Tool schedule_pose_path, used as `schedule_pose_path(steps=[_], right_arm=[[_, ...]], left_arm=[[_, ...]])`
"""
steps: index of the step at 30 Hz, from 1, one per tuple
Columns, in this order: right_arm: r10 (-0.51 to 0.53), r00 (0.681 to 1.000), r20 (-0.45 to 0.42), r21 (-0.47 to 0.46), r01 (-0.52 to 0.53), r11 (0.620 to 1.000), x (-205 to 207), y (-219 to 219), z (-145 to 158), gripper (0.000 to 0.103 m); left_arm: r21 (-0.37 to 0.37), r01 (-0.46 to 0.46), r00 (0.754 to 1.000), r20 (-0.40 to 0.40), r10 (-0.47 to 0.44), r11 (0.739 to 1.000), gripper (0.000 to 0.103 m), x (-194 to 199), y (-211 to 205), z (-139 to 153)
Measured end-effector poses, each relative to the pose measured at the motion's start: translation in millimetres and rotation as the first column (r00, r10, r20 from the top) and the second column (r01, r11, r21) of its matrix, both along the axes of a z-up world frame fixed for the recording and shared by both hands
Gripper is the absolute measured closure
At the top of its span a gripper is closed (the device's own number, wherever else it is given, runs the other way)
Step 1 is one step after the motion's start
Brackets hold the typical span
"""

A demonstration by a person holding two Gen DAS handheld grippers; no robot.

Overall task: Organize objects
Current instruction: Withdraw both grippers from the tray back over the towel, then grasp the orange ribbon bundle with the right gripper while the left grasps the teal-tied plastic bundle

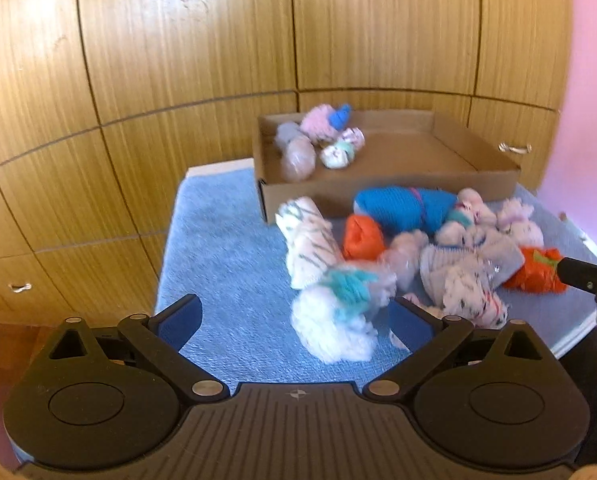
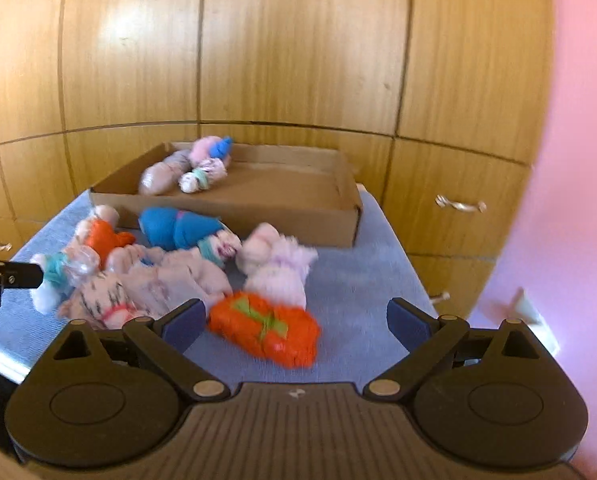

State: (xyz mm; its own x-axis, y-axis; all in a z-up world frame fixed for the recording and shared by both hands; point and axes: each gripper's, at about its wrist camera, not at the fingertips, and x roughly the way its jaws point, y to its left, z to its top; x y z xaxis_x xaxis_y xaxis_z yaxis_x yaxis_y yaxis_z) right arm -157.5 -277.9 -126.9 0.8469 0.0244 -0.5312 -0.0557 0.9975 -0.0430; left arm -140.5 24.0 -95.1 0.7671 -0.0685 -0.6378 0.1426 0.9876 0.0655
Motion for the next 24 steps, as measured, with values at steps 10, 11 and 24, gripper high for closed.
schedule_pose_path(steps=[10,11,24], right_arm=[[-0.043,0.999,0.002,-0.011,0.043,0.999,5,21,-21,0.009],[-0.046,0.999,0.001,-0.015,0.046,0.999,6,23,-23,0.009],[-0.072,0.997,-0.030,-0.007,0.072,0.997,14,26,-35,0.021]], left_arm=[[-0.031,0.012,0.998,-0.057,-0.013,0.999,0.002,18,7,-25],[-0.032,0.012,0.998,-0.061,-0.014,0.999,0.002,20,6,-26],[-0.055,0.042,0.996,-0.077,-0.047,0.998,0.013,33,3,-37]])
